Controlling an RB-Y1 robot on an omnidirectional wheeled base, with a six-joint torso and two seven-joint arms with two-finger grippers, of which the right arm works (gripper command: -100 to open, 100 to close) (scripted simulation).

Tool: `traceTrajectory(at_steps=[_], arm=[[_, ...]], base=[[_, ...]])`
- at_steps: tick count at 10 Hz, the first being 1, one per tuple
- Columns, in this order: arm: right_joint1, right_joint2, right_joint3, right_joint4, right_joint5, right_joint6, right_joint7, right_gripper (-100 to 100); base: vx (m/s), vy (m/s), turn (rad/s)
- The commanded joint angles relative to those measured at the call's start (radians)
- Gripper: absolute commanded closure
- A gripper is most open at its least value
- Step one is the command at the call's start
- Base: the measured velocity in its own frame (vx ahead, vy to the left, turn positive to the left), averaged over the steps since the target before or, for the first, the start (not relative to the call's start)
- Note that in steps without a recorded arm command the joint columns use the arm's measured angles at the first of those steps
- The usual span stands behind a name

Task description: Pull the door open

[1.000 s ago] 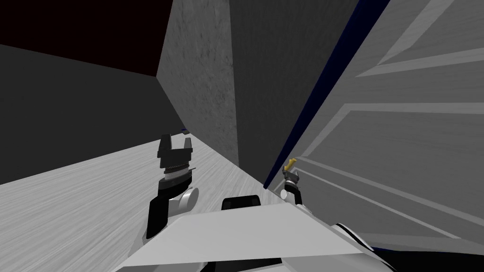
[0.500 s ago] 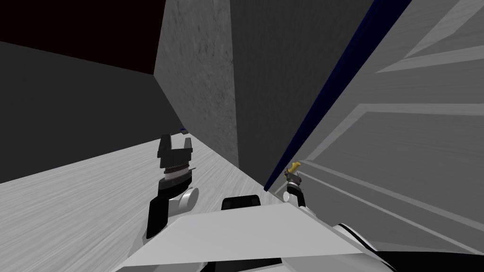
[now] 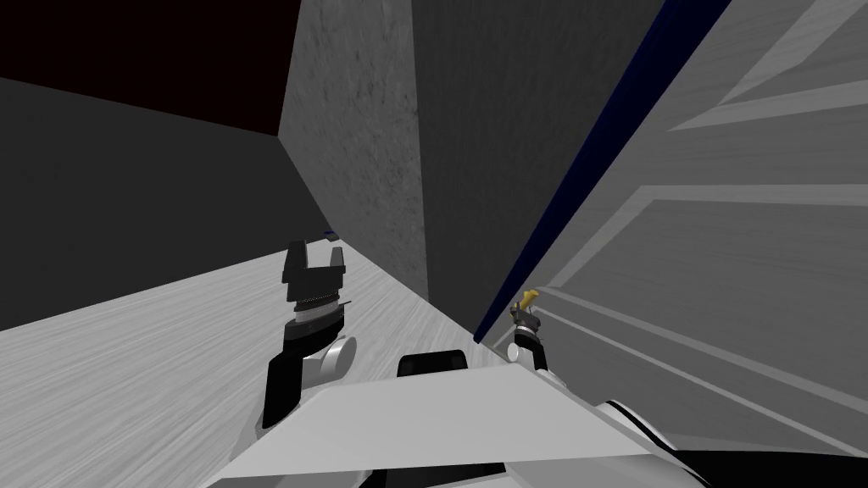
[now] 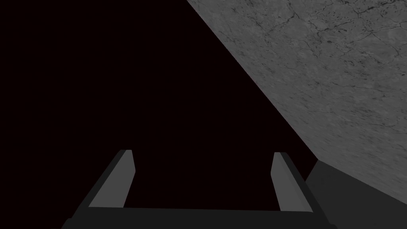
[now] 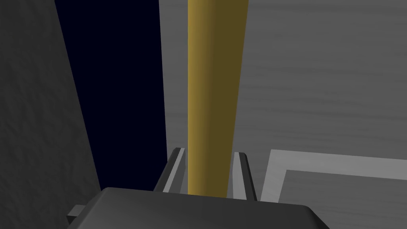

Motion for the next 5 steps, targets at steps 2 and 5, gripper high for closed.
traceTrajectory(at_steps=[2, 5], arm=[[0.0, -0.006, 0.024, -0.014, 0.017, 0.01, -0.012, 100], [0.0, -0.015, 0.06, -0.035, 0.042, 0.026, -0.03, 100]], base=[[-0.192, 0.019, 0.054], [-0.227, 0.023, 0.057]])
